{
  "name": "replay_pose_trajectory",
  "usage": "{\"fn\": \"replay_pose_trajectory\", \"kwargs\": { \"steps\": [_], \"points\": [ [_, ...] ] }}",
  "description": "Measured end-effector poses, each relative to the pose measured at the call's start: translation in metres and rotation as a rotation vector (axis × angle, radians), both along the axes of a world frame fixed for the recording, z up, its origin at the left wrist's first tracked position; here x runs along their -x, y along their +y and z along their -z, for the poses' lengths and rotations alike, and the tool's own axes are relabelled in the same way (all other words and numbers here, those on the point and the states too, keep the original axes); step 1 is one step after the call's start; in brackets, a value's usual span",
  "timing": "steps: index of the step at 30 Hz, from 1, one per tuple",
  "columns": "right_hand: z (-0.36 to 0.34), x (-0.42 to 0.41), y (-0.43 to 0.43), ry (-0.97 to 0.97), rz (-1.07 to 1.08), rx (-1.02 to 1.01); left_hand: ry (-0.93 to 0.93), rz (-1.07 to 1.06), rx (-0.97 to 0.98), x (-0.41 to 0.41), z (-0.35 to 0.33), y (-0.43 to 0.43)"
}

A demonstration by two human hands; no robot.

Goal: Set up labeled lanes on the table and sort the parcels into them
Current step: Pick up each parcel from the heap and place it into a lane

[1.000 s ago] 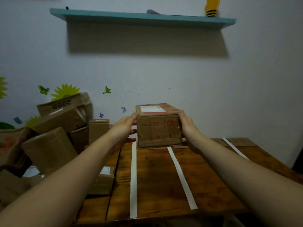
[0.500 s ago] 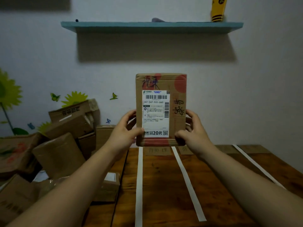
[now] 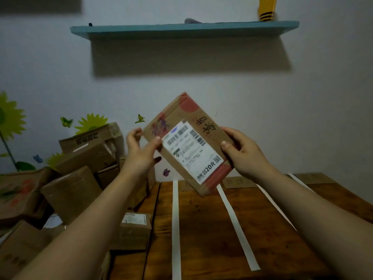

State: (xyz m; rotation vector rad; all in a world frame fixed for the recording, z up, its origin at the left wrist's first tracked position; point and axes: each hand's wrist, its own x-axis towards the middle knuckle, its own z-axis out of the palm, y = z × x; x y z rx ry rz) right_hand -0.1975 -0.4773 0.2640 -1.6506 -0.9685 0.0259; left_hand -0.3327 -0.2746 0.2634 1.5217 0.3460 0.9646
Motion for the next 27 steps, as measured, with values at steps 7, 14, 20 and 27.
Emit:
{"fn": "replay_pose_trajectory", "kwargs": {
  "steps": [7, 14, 20, 27],
  "points": [
    [-0.006, -0.006, 0.01, 0.08, 0.461, -0.331, 0.074, 0.092, 0.033, 0.004, 0.0, -0.012],
    [0.021, -0.014, -0.026, 0.135, 0.257, 0.053, 0.064, 0.227, 0.091, -0.036, 0.048, -0.04],
    [0.058, -0.05, -0.139, 0.095, 0.565, -0.076, 0.172, 0.435, 0.011, -0.108, 0.069, -0.134],
    [0.074, -0.129, -0.302, 0.075, 0.599, 0.167, 0.262, 0.585, -0.123, -0.225, 0.088, -0.281]
  ]
}}
